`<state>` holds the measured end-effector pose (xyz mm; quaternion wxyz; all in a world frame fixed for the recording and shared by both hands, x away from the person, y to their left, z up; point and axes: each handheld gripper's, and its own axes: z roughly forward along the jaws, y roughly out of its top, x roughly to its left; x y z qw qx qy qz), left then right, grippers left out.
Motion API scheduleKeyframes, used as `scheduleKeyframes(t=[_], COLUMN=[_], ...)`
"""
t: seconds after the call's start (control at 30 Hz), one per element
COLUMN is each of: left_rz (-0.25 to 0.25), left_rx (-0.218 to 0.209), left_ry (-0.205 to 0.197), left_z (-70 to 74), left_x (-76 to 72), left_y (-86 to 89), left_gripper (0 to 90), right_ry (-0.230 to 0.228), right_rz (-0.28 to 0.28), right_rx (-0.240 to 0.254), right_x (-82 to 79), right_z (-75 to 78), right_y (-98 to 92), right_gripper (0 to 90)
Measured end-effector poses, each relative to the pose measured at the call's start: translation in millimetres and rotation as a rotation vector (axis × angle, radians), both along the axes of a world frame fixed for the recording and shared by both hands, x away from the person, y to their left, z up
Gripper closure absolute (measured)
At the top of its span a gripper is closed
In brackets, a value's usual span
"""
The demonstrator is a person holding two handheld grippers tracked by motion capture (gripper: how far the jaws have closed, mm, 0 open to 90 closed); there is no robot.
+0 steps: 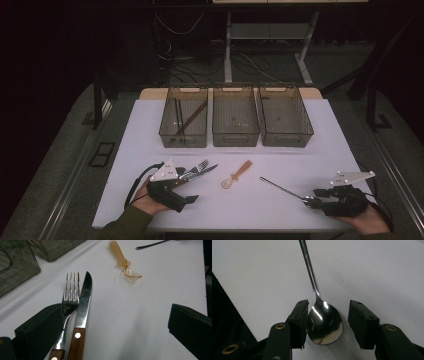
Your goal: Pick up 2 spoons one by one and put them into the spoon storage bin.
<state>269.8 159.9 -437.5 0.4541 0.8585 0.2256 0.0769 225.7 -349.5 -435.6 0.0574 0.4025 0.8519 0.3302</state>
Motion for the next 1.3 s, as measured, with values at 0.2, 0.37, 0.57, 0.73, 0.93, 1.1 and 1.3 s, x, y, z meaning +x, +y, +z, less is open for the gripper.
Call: scheduleKeyframes(t=[0.2, 0.37, 0.57, 0.73, 0.93, 1.1, 1.3], left_rz=[-0.001, 0.000, -0.003, -0.003, -0.002, 0.000, 0.000], left_rx=[0.000, -0.002, 0.002, 0.004, 0.004, 0.005, 0.005], left_ry=[0.000, 0.000, 0.000, -0.001, -0.003, -0.001, -0.003], left_z=[0.0, -0.3, -0.4, -0.2, 0.0, -0.1, 0.0], left_x=[0.1, -0.1, 0.0, -0.1, -0.4, -0.3, -0.3], left_y=[-0.2, -0.7, -1.0, -0.9, -1.0, -1.0, -1.1], left_gripper=[0.0, 0.0, 0.0, 0.0, 0.0, 0.0, 0.0], right_ry=[0.021, 0.016, -0.002, -0.025, -0.039, -0.056, -0.077], right_rz=[0.011, 0.021, 0.038, 0.046, 0.064, 0.078, 0.082], right_rx=[-0.009, -0.020, -0.050, -0.083, -0.095, -0.097, -0.076], right_x=[0.9, 0.3, -1.2, -3.2, -4.4, -4.8, -6.0], right_z=[-3.9, -3.7, -3.7, -3.6, -3.0, -1.8, 2.3], right_y=[2.2, 3.0, 5.7, 8.3, 10.1, 11.1, 10.7], right_gripper=[50.4, 53.5, 57.2, 61.2, 65.6, 71.9, 83.0])
